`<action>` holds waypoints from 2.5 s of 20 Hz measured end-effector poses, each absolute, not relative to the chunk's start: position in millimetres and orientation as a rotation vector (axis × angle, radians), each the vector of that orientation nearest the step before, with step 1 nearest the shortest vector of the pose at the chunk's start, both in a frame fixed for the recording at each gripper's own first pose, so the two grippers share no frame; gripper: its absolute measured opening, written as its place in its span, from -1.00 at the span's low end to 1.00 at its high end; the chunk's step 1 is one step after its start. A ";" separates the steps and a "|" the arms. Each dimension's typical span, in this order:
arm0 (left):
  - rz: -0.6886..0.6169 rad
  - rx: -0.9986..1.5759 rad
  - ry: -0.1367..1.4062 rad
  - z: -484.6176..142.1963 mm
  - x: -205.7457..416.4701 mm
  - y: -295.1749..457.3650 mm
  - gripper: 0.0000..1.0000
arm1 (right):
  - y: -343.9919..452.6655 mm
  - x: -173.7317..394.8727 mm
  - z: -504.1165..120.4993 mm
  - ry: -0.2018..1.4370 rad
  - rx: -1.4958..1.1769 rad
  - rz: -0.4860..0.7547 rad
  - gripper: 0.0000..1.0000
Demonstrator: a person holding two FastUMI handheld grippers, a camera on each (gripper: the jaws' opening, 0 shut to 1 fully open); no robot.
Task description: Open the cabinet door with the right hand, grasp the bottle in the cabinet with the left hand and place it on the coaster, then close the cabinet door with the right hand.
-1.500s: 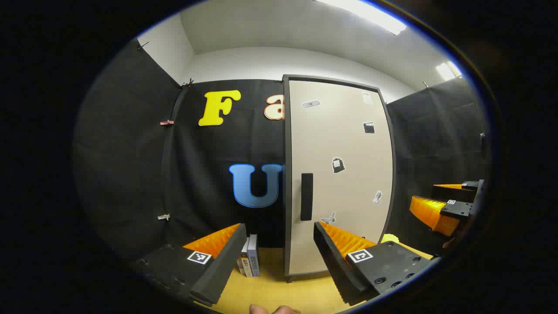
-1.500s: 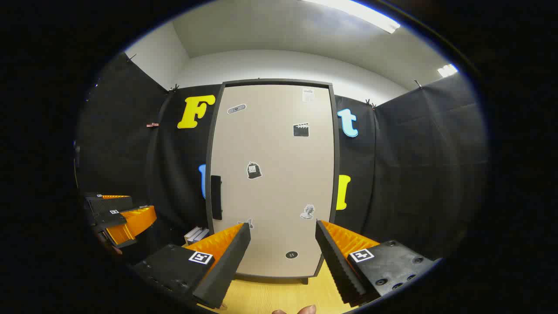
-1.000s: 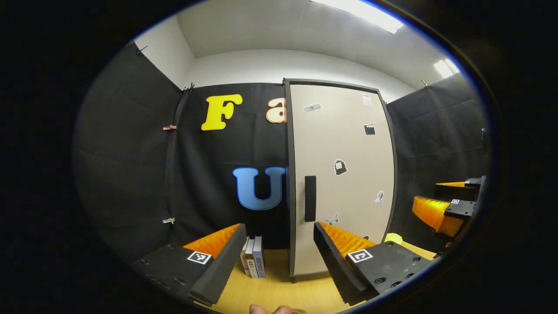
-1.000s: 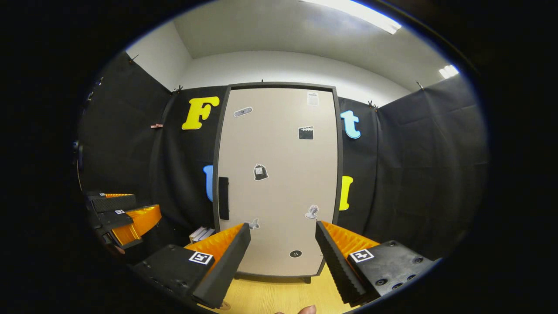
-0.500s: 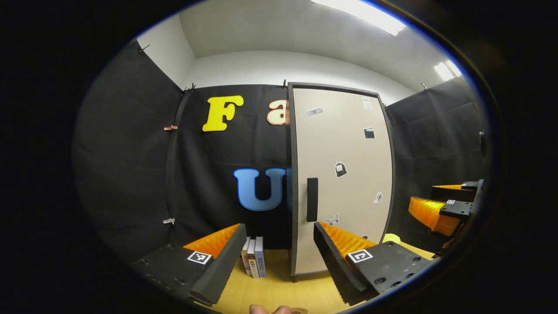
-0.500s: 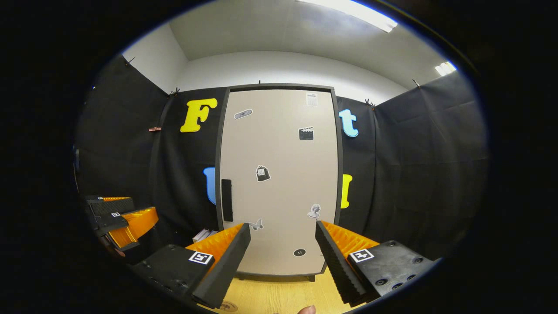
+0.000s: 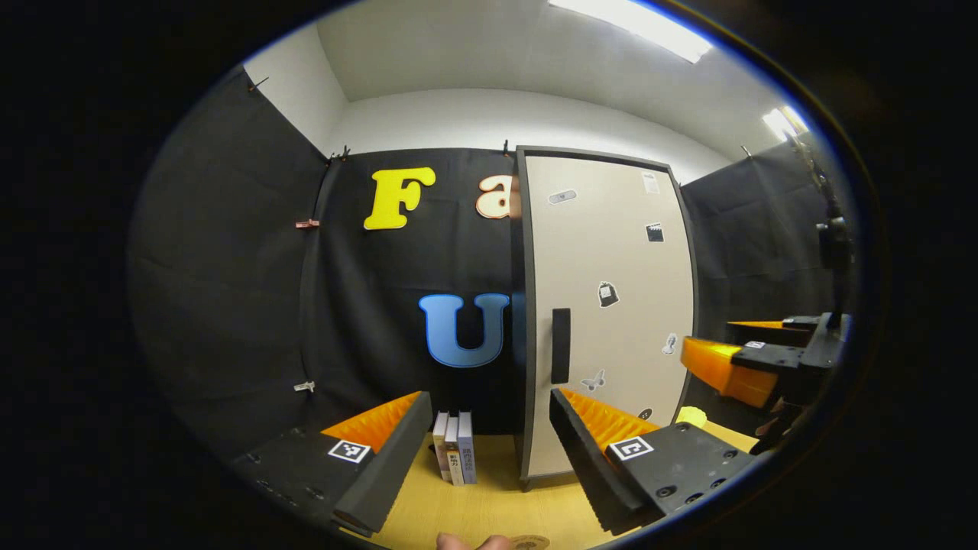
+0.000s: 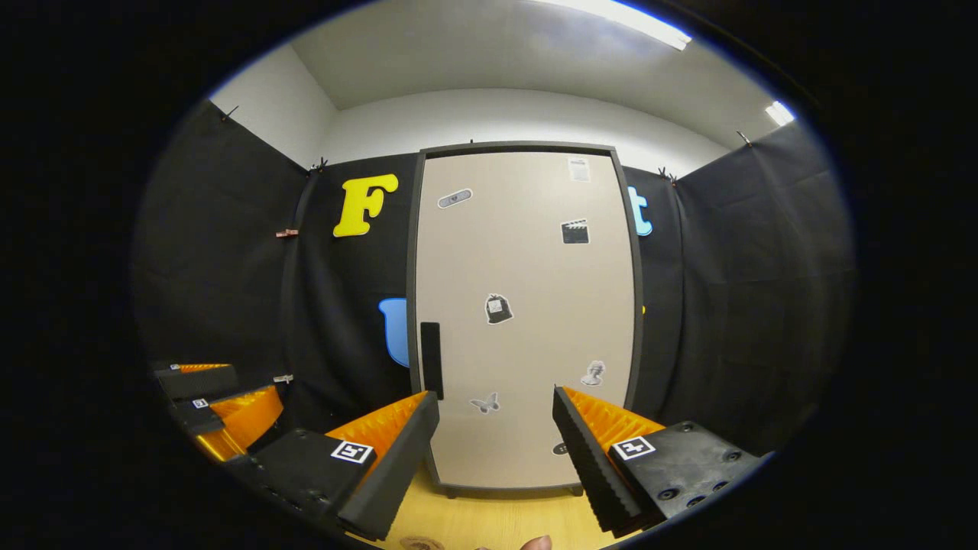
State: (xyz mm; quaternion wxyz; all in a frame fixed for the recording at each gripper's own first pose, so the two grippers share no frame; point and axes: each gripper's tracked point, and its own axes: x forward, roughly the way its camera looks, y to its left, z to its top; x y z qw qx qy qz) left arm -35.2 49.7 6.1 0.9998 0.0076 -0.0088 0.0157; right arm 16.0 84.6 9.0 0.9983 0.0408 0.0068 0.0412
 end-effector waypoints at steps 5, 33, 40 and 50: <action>0.047 0.008 -0.003 -10.5 -43.4 73.0 0.95 | 130.4 70.1 -1.3 0.008 0.062 0.127 0.94; 0.117 -0.014 0.047 -40.5 -49.0 108.2 0.95 | 187.0 200.3 -63.5 0.127 0.104 0.165 -0.69; 0.087 -0.014 0.039 -35.3 -54.5 83.4 0.95 | 177.6 139.9 -52.9 0.133 0.122 0.264 -0.69; 0.039 -0.009 0.030 -27.3 -50.7 46.9 0.95 | 127.5 71.3 -38.9 0.136 0.146 0.294 -0.70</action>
